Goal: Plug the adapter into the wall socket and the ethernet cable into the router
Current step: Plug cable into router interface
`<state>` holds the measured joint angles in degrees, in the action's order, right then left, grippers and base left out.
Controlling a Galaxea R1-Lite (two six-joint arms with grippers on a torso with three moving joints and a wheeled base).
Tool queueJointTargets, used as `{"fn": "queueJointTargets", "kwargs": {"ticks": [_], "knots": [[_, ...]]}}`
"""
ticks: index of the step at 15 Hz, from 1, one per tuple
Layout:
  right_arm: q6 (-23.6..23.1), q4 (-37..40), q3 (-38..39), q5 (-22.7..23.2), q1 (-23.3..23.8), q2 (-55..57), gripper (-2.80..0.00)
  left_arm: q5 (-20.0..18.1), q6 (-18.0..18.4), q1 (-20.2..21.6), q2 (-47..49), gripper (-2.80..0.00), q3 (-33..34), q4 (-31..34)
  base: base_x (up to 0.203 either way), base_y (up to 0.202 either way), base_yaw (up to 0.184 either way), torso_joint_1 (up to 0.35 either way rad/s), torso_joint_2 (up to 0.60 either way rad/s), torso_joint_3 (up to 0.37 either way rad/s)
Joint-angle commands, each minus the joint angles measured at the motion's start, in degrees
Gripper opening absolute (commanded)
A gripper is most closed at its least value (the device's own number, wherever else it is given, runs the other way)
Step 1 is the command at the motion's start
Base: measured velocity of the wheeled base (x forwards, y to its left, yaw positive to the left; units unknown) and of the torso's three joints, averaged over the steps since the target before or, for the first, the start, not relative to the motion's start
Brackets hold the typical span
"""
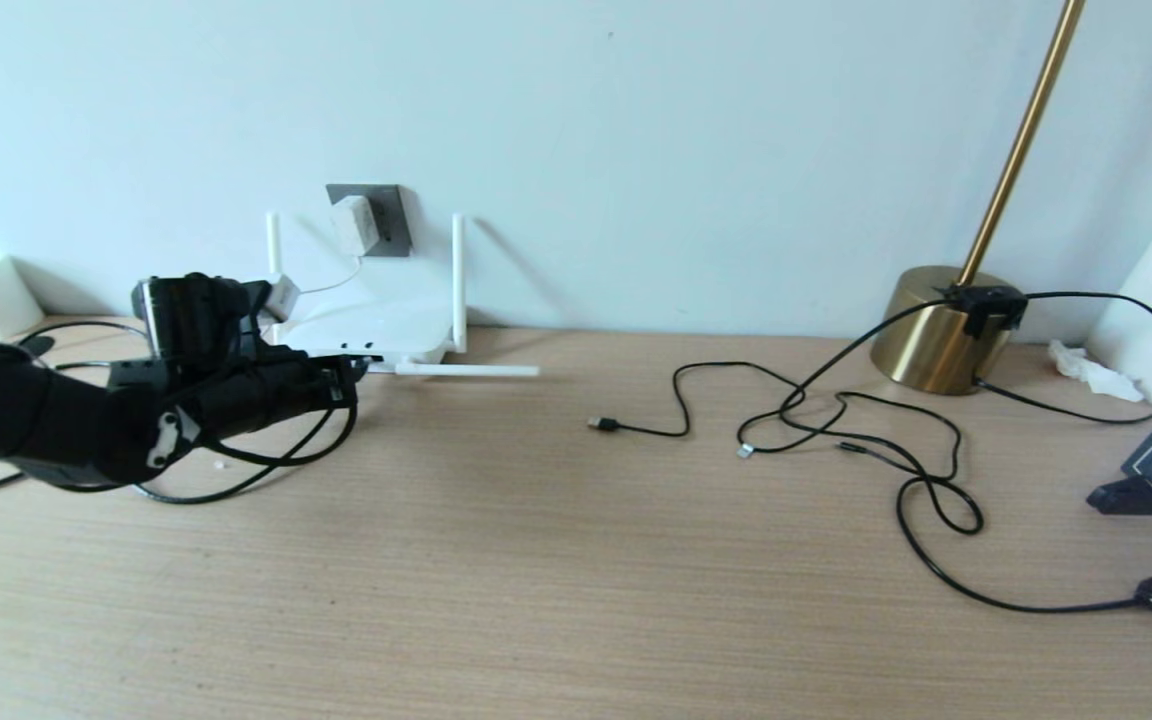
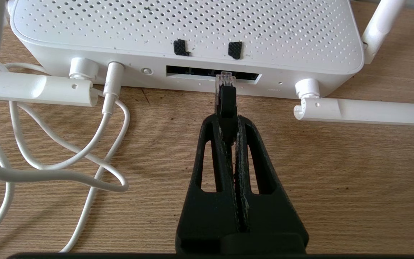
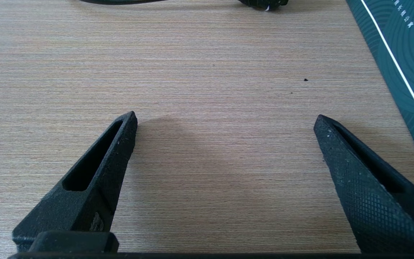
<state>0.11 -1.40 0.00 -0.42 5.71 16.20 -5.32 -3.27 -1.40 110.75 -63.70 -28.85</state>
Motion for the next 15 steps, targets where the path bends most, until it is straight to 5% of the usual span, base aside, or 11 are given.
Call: {"fn": "queueJointTargets", "kwargs": {"ticks": [1, 15], "knots": [[0.0, 0.0, 0.4, 0.0, 0.0, 0.1, 0.0, 0.0, 0.0, 0.1, -0.8, -2.8, 0.0, -0.2, 0.0, 0.0, 0.0, 0.0, 0.0, 0.0], [-0.5, 0.1, 0.4, 0.1, 0.0, 0.1, 0.0, 0.0, -0.1, 0.0, -0.7, -2.8, 0.2, -0.2, 0.0, 0.0, 0.0, 0.0, 0.0, 0.0]]}}
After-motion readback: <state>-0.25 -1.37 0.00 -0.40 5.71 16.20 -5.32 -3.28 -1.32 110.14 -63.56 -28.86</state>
